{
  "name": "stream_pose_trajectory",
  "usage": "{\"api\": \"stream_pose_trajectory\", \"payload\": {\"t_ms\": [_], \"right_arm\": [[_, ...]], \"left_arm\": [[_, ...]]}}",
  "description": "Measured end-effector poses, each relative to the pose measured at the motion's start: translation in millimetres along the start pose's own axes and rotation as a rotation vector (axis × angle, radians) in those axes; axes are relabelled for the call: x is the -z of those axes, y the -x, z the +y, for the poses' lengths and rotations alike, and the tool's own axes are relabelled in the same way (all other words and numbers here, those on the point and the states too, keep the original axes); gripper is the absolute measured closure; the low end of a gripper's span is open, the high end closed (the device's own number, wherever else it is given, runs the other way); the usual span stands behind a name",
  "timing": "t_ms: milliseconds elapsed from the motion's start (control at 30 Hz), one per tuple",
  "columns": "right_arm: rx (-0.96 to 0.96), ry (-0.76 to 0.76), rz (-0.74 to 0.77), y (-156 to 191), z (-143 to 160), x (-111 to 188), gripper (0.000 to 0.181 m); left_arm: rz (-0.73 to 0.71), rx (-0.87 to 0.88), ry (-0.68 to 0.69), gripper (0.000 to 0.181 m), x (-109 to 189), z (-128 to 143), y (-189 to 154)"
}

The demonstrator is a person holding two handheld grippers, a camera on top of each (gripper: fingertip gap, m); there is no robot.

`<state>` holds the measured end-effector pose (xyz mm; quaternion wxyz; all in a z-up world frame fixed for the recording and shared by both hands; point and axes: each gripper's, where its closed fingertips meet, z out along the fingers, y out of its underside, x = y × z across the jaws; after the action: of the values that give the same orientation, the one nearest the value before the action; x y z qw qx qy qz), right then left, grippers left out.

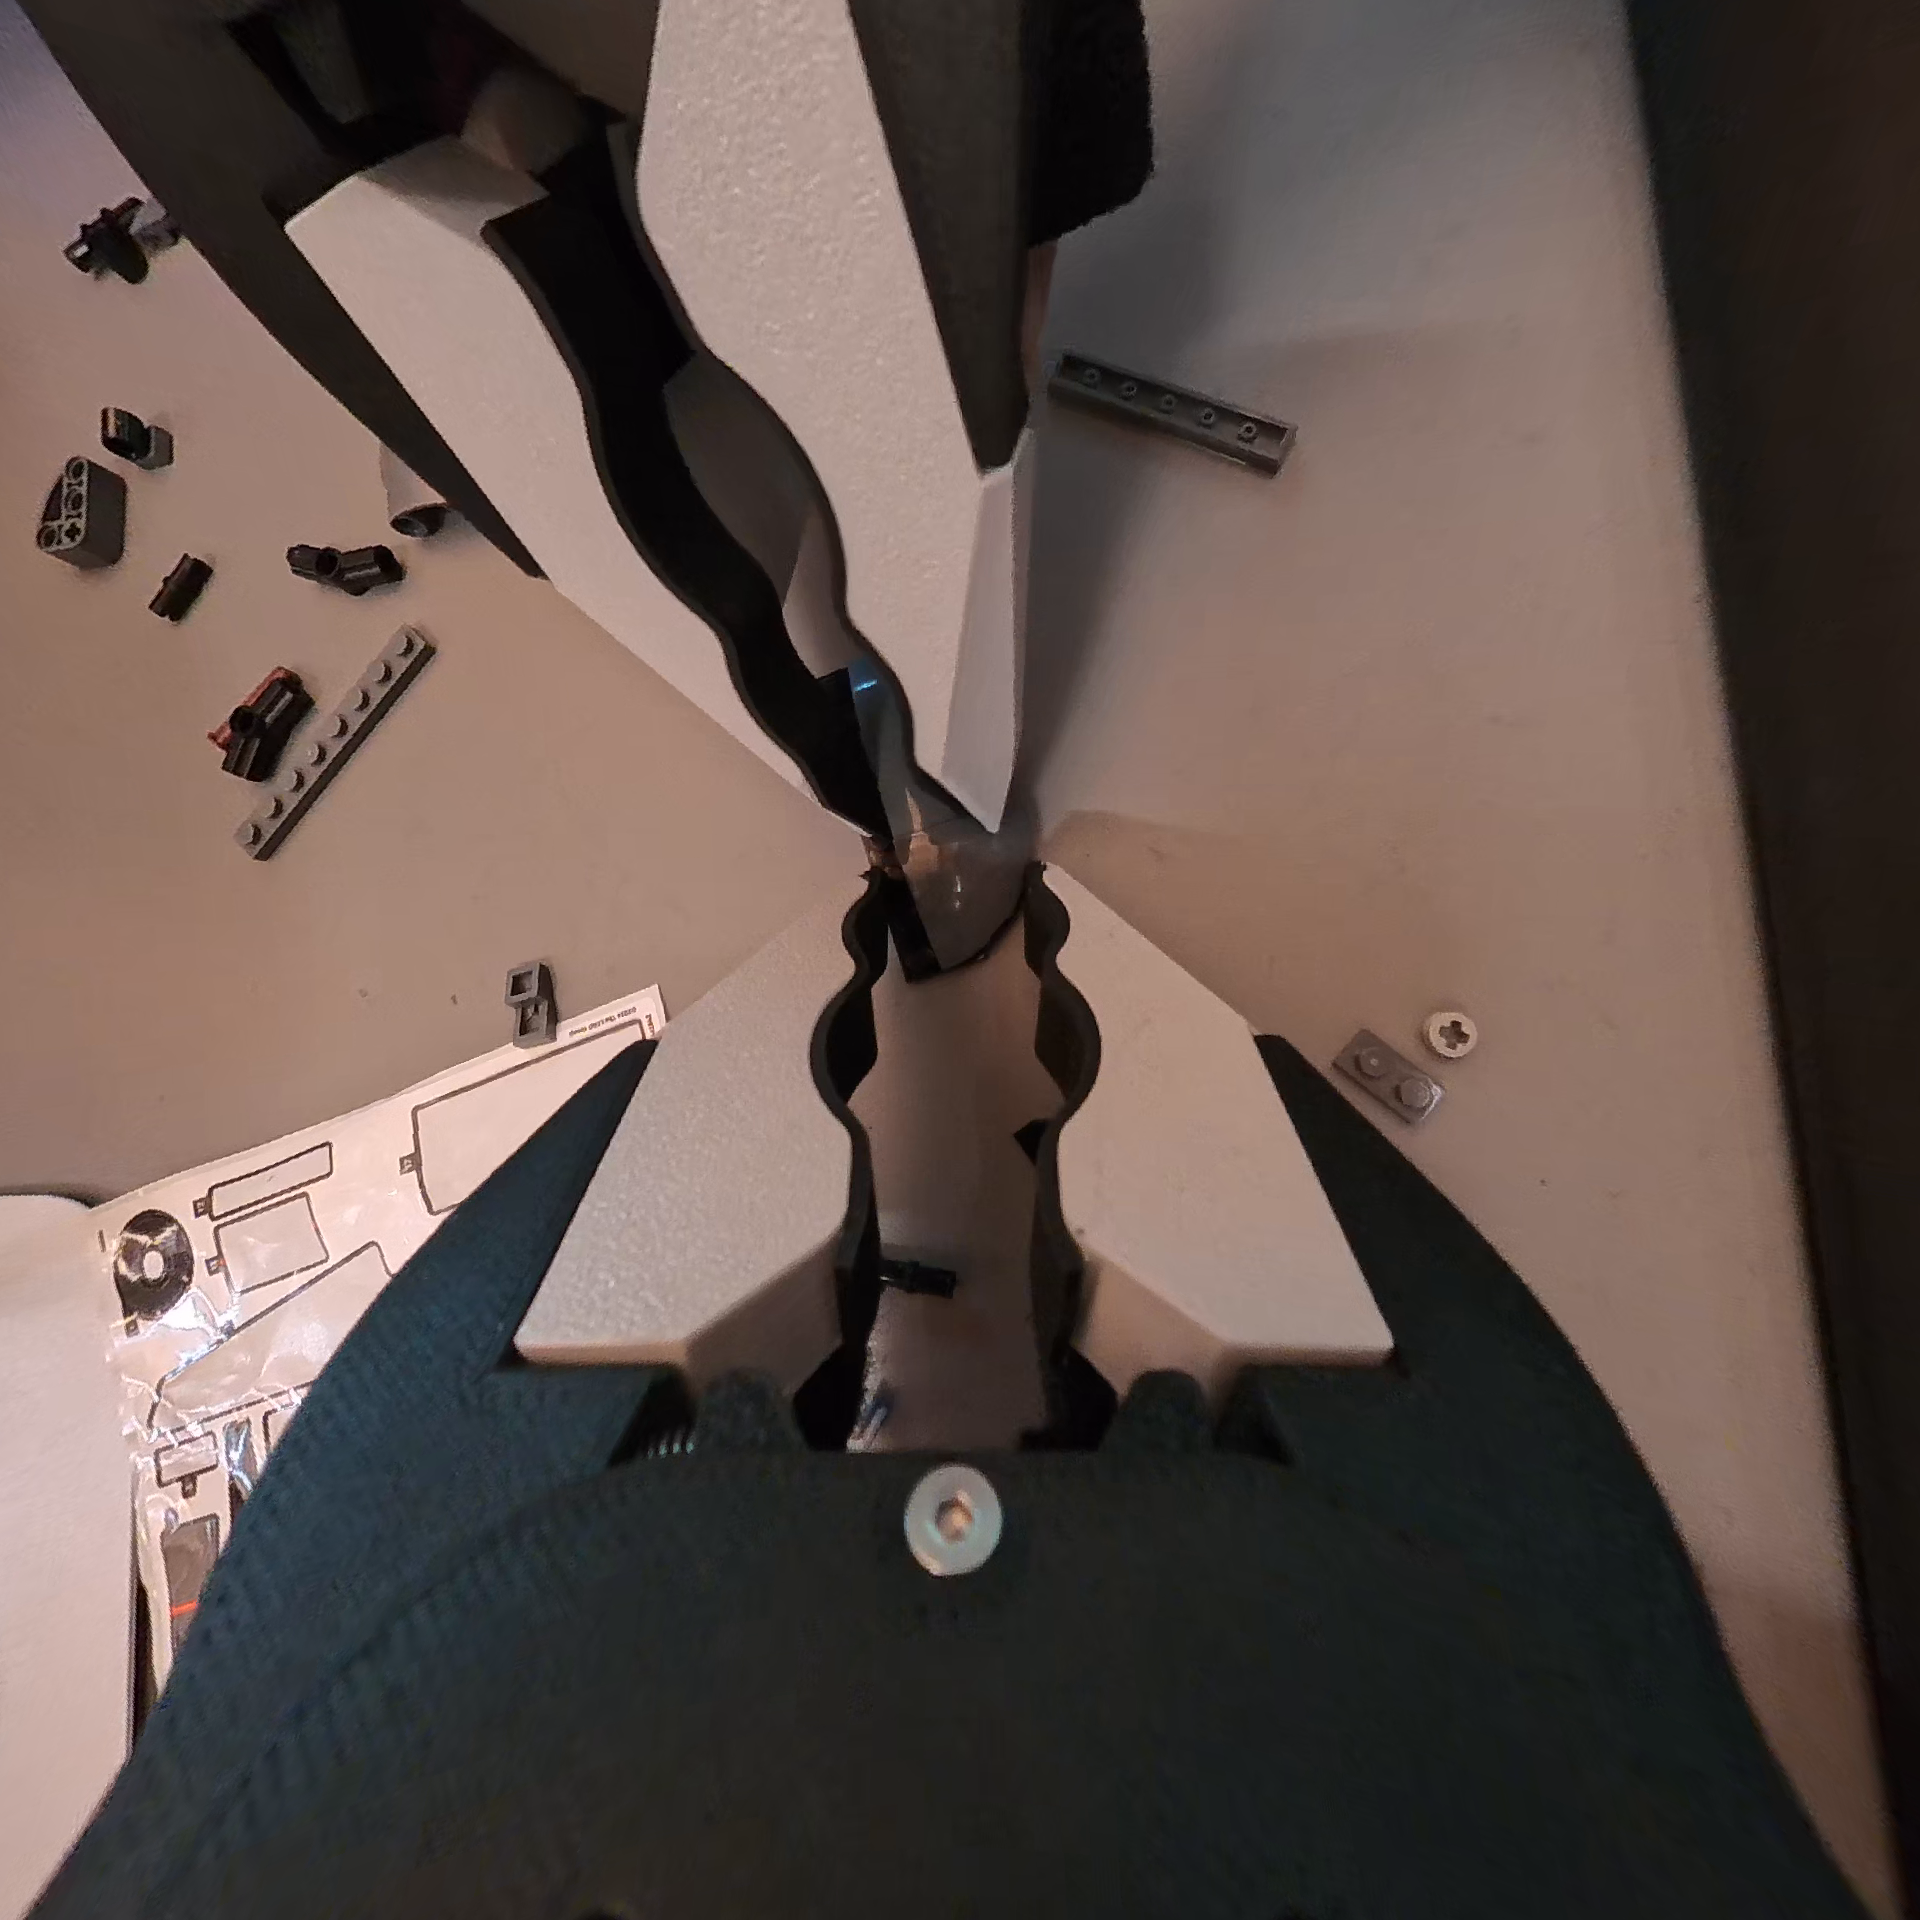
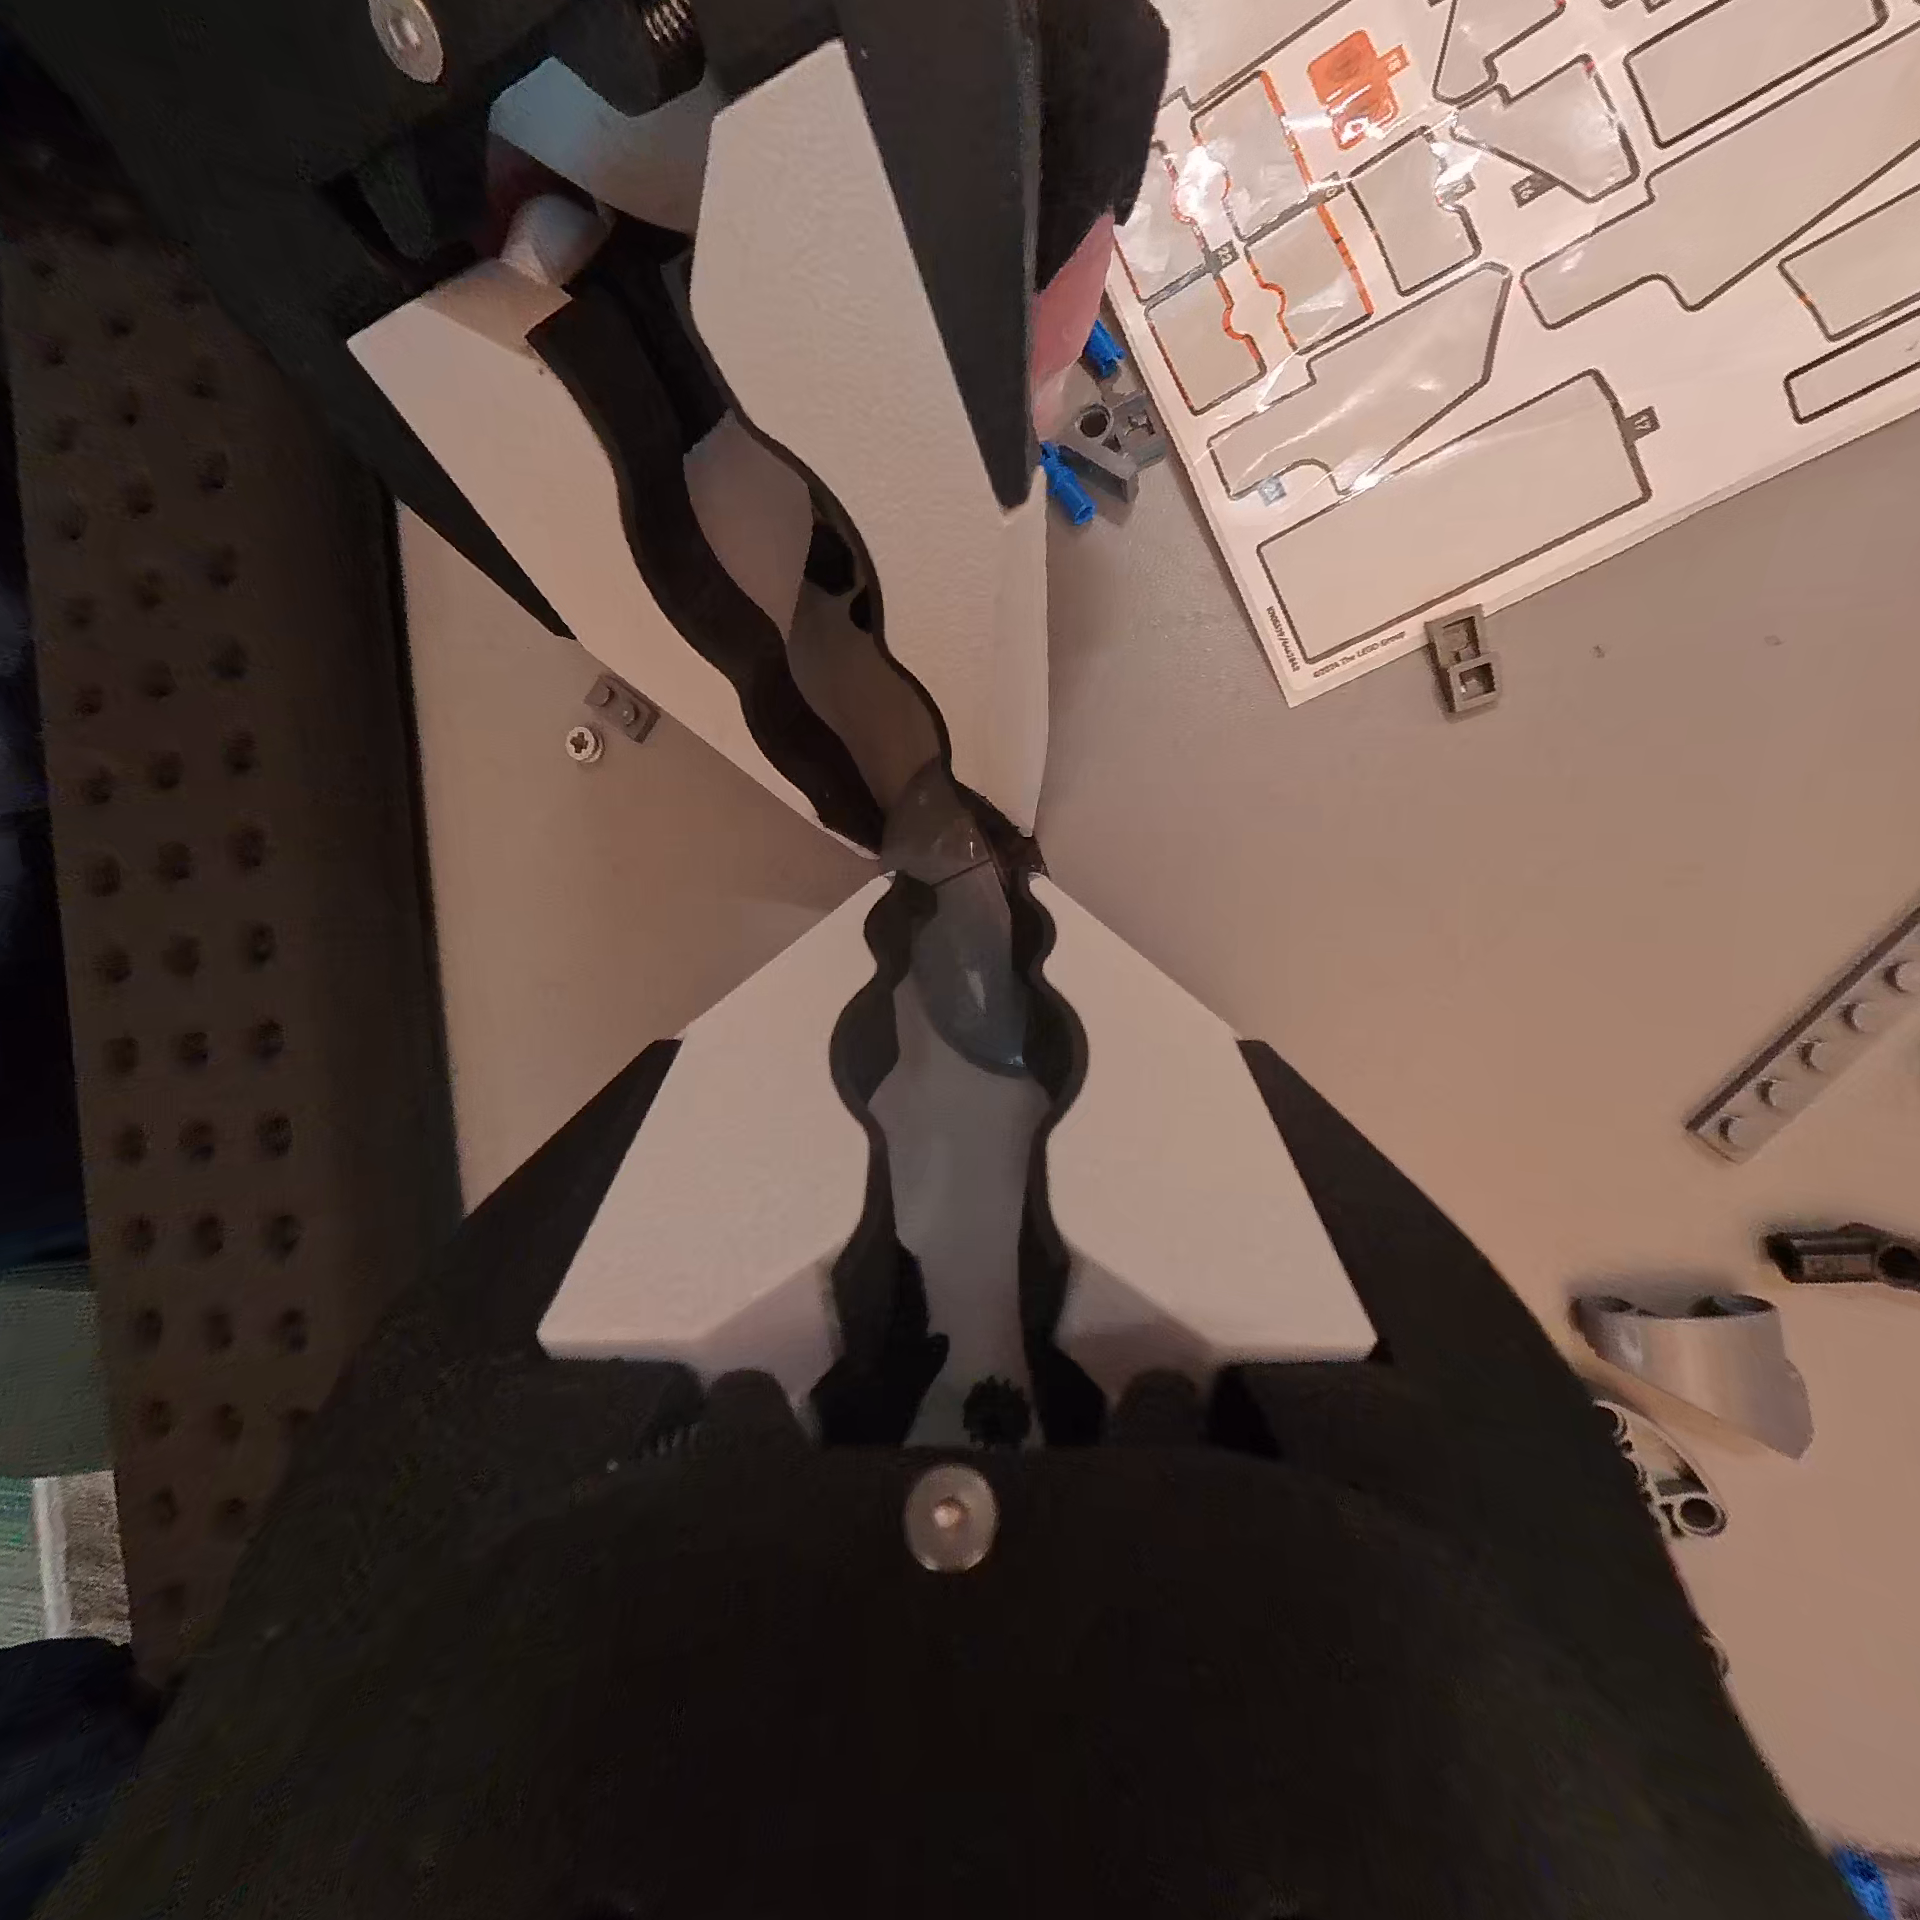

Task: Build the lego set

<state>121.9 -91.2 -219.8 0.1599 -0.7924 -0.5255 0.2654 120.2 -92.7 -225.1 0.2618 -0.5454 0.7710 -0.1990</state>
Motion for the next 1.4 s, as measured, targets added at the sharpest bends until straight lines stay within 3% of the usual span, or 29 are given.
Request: {"api": "stream_pose_trajectory", "payload": {"t_ms": [900, 1100, 1400], "right_arm": [[0.019, -0.003, -0.001, -1.5, 1.9, 2.1, 0.167], [0.014, -0.08, 0.015, -6.1, -6.1, 15.3, 0.181], [0.023, -0.023, 0.018, -4.4, -0.8, 5.4, 0.174]], "left_arm": [[-0.02, -0.024, -0.003, 0.161, -1.5, -2.6, -0.4], [-0.007, -0.019, -0.008, 0.159, -2.1, -3.7, -1.4], [-0.001, -0.014, -0.01, 0.16, -1.4, -2.4, -0.9]]}}
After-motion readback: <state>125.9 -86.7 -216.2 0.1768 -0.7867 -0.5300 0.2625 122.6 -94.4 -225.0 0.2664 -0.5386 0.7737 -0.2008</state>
